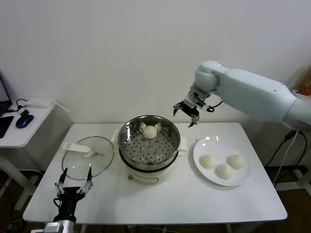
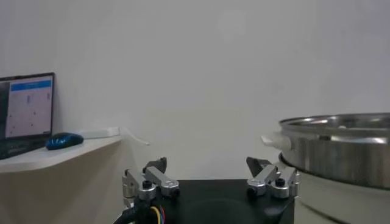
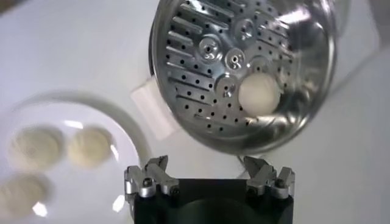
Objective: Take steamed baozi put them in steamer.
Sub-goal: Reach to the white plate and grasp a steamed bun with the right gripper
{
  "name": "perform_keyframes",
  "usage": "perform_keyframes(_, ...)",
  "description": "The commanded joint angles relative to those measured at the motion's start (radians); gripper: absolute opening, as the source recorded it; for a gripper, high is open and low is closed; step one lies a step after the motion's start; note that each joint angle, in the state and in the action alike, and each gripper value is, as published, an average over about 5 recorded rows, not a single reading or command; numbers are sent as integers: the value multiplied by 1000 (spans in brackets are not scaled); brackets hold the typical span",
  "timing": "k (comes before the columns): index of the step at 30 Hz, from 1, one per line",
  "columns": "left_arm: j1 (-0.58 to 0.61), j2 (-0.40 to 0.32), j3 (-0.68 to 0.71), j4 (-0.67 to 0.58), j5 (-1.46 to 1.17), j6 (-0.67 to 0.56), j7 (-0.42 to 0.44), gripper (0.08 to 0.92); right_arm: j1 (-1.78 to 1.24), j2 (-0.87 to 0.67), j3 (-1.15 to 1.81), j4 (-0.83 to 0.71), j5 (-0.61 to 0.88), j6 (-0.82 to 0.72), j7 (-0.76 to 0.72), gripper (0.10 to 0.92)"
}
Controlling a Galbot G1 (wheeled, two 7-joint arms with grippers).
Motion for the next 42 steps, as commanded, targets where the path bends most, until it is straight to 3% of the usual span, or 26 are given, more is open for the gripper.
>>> perform_keyframes(1,6,9,5,-6,-35,-18,5,823,-16,-220,-82,7,242,-226,34,823)
perform_keyframes(10,15,13,1,-14,-34,-14,4,823,-237,-272,45,-16,108,-251,48,823)
perform_keyframes(21,19,1,-2,-20,-24,-2,-10,823,-471,-167,205,-67,-31,-264,95,823)
perform_keyframes(42,24,-3,-5,-26,-24,3,-14,823,-555,-32,288,-244,-141,-225,89,823)
